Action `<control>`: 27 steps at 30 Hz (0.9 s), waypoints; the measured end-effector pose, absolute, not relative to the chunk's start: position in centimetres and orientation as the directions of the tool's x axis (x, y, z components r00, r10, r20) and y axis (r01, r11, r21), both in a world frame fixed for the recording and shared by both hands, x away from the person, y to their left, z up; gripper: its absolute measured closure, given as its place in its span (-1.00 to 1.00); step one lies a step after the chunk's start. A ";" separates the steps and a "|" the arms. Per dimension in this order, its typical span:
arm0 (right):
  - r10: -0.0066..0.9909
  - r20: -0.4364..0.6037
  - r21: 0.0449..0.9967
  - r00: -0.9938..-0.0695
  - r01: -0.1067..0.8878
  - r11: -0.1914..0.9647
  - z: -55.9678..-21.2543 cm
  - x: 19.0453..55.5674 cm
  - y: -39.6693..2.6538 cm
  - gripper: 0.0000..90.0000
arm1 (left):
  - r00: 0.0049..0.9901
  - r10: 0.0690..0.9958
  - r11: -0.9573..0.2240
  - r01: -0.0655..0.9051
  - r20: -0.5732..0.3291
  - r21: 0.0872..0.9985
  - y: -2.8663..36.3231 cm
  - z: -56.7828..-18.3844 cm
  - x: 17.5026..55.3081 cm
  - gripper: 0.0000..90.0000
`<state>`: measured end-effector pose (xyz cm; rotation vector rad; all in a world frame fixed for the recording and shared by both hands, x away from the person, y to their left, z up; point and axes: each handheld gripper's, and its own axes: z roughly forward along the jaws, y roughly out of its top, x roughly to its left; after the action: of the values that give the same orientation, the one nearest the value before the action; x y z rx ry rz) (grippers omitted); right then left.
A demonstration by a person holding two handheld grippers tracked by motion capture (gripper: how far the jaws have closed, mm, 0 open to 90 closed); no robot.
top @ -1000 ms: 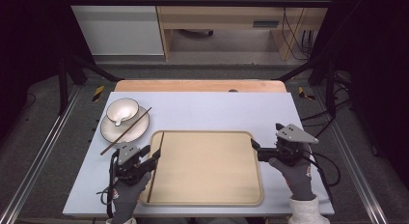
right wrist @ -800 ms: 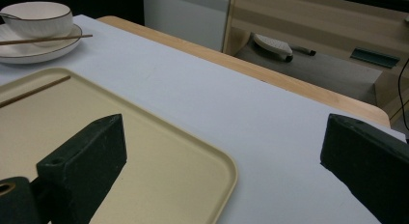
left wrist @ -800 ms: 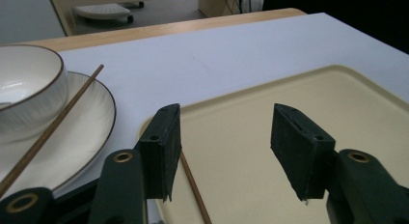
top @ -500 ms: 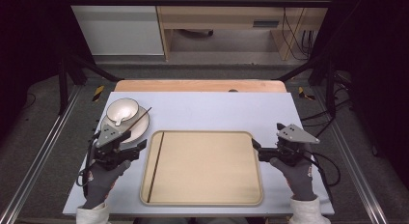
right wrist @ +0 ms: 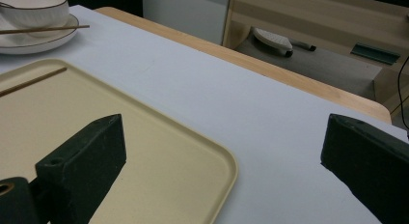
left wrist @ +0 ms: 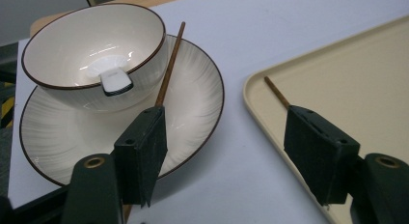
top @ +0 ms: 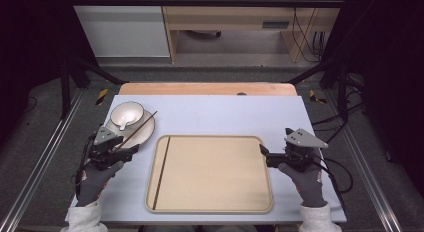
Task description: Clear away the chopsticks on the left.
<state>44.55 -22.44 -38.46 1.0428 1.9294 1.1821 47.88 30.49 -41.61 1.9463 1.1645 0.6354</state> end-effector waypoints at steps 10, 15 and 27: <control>0.871 -0.117 0.910 -0.478 0.299 0.286 -38.5 44.6 -22.5 -0.95 | 0.408 0.907 -0.331 0.547 0.100 0.769 31.7 -43.3 50.7 -0.12; 0.870 -0.118 0.909 -0.478 0.302 0.289 -38.5 44.6 -22.5 -0.95 | 0.399 0.911 -0.335 0.572 0.103 0.749 32.0 -44.2 52.1 0.10; 0.870 -0.108 0.908 -0.481 0.309 0.284 -38.7 44.6 -22.8 -0.95 | 0.417 0.904 -0.349 0.603 0.090 0.717 32.0 -45.6 53.5 0.66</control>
<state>44.64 -22.76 -38.68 1.0544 1.9405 1.1721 53.52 32.02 -45.63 2.0738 1.2722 0.6493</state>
